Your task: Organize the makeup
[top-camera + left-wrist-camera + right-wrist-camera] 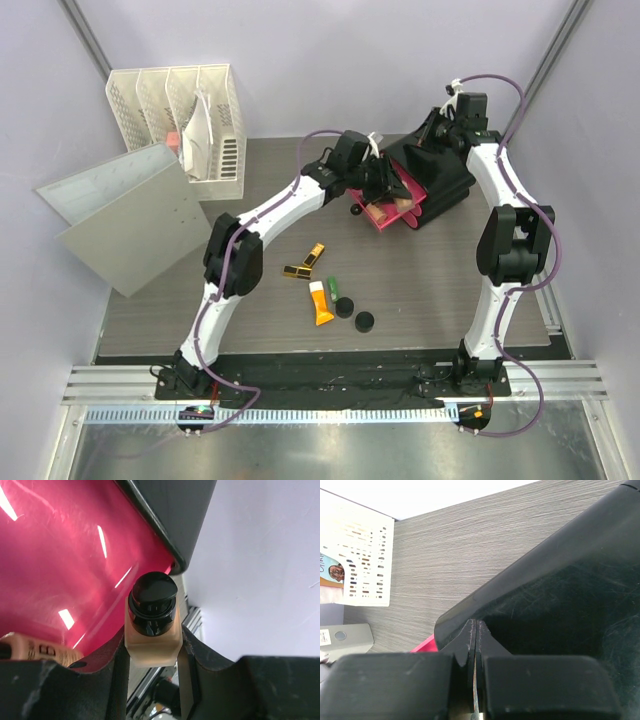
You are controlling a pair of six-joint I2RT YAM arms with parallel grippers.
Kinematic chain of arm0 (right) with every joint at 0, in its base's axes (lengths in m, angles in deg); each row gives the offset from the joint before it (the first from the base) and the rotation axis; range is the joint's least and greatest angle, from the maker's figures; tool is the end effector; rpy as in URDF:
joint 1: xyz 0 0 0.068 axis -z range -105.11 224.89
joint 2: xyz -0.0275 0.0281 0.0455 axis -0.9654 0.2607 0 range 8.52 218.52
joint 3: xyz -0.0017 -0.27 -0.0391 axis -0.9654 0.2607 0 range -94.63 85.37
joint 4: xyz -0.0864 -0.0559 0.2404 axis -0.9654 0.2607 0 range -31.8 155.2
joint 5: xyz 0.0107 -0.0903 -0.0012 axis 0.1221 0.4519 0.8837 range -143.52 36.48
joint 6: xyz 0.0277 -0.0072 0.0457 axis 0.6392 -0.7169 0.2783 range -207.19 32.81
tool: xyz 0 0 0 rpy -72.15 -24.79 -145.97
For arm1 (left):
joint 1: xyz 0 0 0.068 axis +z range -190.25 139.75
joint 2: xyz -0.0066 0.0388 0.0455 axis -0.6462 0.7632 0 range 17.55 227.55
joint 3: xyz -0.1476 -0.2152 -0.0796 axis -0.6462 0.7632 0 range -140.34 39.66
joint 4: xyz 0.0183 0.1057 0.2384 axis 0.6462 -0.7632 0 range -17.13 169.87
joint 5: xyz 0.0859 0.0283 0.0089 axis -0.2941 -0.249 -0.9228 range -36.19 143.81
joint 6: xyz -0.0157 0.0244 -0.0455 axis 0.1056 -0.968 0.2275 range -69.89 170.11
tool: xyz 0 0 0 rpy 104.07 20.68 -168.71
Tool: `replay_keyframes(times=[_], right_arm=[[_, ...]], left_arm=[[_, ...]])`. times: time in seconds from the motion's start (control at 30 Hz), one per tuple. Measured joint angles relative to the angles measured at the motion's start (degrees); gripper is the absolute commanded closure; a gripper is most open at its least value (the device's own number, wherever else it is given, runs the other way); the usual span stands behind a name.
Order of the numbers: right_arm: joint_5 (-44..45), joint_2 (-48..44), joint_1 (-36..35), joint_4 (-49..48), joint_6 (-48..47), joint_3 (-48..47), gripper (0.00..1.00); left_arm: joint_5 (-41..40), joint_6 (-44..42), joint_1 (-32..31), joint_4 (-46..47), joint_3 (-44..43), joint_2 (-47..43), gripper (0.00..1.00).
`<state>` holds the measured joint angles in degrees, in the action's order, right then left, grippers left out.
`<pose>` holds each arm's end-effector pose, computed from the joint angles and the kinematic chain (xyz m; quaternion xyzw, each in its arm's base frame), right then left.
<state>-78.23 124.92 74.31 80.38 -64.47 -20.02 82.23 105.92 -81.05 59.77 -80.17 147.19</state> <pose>0.4782 0.0198 0.3039 0.0650 0.8628 0.2782 0.4171 0.3911 -0.3600 0.2816 0.0122 0.8480 -0.5037 0.1641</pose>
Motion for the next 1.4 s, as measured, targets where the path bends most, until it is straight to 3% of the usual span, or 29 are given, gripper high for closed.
replay_keyframes(times=[0.37, 0.7, 1.1, 1.4], right_arm=[[-0.57, -0.04, 0.0, -0.68, 0.13, 0.42, 0.99], [-0.57, -0.04, 0.02, -0.7, 0.15, 0.42, 0.99], [-0.59, -0.04, 0.02, -0.72, 0.15, 0.44, 0.99], [-0.81, -0.04, 0.0, -0.74, 0.22, 0.44, 0.99]], left_arm=[[-0.52, 5.35, 2.4, 7.67, -1.9, 1.84, 0.92], [-1.88, 5.33, 3.21, 5.38, -2.73, 4.61, 0.8], [-2.27, 5.4, 3.21, 1.99, -3.43, 5.9, 0.53], [-2.01, 5.77, 3.26, 2.29, -7.87, 7.17, 0.49]])
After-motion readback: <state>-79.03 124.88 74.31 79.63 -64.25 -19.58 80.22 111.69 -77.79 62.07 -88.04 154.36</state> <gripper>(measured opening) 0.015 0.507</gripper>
